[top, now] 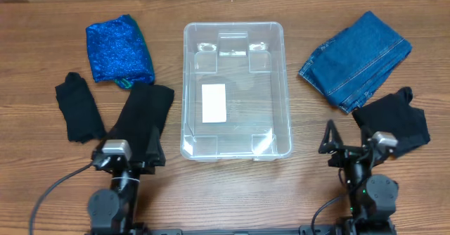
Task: Pack container
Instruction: 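Reach the right gripper to the folded blue jeans and grasp them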
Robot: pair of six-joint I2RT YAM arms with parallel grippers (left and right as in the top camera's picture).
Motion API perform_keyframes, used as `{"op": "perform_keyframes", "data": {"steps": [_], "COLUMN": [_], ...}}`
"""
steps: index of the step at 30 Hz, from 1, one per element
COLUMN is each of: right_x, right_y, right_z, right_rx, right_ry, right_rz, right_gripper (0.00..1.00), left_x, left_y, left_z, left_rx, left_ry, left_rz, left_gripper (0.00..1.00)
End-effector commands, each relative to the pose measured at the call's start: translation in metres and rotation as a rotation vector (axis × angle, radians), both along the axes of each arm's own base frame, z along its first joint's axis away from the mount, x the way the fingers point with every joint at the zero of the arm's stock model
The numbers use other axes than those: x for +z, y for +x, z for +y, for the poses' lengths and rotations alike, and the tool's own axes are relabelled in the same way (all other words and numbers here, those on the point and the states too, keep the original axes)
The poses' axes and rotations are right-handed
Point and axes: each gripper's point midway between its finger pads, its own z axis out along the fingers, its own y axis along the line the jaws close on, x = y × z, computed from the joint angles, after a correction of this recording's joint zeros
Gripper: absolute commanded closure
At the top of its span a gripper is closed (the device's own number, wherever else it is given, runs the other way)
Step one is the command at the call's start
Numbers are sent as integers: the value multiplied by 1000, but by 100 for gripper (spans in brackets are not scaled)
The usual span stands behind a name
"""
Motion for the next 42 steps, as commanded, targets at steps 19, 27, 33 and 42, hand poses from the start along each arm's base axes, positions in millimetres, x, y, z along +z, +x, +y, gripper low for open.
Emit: {"op": "perform_keyframes", "data": {"steps": [19, 27, 33, 42], "right_x": [91, 101, 56, -39], "right_y": [103, 139, 168, 195], "right_z": [-73, -113, -152, -191], "right_rx": [-136, -150, -47, 31], "right_ry": [80, 34, 193, 344], "right_rz": [771, 738, 736, 800], "right_gripper": [0, 0, 0, 0], "left_x": [114, 108, 108, 106], "left_y": [59, 63, 63, 62], "left_z": [4, 2, 2, 2], "left_rx": [20, 10, 10, 10], "left_ry": [28, 26, 26, 26], "left_rz": [458, 481, 482, 489], "left_gripper": [0, 0, 0, 0]}}
